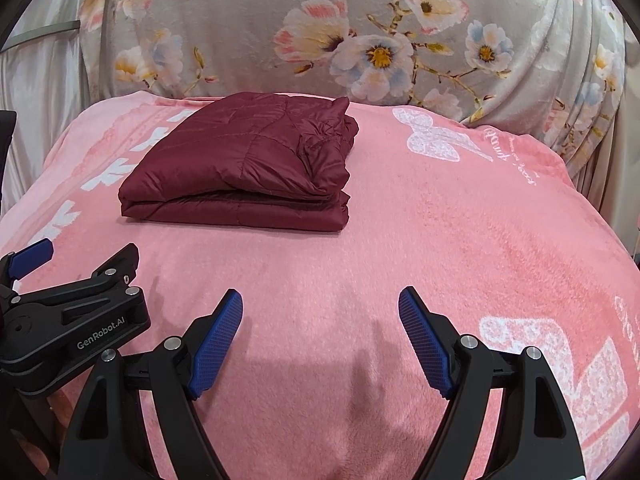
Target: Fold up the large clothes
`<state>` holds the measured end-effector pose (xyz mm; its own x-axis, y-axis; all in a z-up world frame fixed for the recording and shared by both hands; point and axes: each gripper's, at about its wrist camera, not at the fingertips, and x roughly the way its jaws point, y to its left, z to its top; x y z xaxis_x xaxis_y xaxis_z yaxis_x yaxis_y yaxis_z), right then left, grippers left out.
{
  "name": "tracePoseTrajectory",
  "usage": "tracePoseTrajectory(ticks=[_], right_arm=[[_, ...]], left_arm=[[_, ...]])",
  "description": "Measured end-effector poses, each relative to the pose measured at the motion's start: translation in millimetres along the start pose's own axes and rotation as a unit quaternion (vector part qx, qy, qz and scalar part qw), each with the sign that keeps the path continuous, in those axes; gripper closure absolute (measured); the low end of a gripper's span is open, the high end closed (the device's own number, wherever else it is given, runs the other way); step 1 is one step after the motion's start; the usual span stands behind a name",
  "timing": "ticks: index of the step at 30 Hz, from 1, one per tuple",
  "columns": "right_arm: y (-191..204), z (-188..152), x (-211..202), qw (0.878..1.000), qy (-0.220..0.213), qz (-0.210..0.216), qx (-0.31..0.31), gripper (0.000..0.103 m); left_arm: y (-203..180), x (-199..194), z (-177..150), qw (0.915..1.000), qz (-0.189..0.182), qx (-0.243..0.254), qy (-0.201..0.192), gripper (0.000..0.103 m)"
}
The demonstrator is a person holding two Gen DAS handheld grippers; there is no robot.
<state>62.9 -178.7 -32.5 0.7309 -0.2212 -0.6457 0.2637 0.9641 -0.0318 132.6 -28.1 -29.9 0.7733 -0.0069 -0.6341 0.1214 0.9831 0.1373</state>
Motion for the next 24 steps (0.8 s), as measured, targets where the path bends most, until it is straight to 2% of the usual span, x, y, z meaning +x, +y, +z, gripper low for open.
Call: tracePoseTrajectory(ticks=[24], right_arm=[[1.9, -0.8, -0.4, 1.000, -0.001, -0.001, -0.001, 0.025]], left_arm=[[-4.5, -5.6, 0.1, 0.9998, 0.004, 0.012, -0.018, 0.005]])
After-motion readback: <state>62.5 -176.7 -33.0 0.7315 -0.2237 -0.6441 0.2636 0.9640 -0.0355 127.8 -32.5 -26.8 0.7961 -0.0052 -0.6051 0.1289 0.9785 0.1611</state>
